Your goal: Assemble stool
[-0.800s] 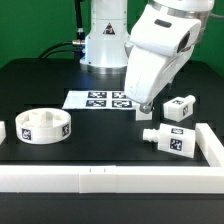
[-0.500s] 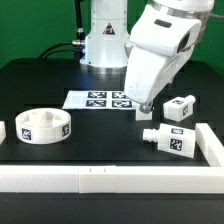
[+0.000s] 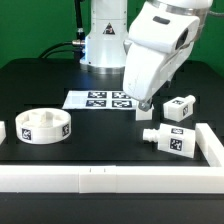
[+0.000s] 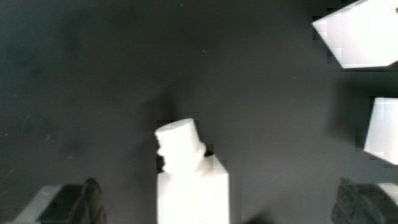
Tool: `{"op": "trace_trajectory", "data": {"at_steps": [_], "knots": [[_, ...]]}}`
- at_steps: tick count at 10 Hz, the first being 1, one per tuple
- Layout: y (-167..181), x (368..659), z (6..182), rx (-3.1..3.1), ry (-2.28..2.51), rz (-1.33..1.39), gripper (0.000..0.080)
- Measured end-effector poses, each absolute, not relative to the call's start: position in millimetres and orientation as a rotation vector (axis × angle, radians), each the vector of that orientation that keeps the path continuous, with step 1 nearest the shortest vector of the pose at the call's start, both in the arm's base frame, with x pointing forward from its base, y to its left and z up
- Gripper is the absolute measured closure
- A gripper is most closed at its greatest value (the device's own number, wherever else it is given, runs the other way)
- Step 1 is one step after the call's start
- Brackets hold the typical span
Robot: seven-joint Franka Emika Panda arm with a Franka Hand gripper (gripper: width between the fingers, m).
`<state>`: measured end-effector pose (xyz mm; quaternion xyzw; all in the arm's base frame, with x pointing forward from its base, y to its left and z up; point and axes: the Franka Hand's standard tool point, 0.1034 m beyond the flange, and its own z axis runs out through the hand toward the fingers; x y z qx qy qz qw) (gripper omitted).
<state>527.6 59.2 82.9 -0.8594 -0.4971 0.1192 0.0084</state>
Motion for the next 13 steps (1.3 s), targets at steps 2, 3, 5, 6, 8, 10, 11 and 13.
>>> {"op": "trace_trajectory", "data": {"at_steps": [2,3,5,6,8,10,11,13], "knots": [[58.0,511.8,78.2,-2.663,-1.593,0.336,0.015],[55.0,511.6,77.6,-2.67,-1.559,0.339,0.015],[55.7,511.4,76.9,-2.668,-1.562,0.34,0.015],[56.6,511.8,74.2,-2.671,-1.565,0.322,0.015],[64.5,499.6,52.5,-2.68,-1.555,0.263,0.015],[74.0,514.9,48.2,-2.711,-1.539,0.193,0.015],[78.5,524.6,51.2,-2.711,-1.57,0.135,0.015],[78.0,525.7,51.3,-2.695,-1.609,0.131,0.015]]}}
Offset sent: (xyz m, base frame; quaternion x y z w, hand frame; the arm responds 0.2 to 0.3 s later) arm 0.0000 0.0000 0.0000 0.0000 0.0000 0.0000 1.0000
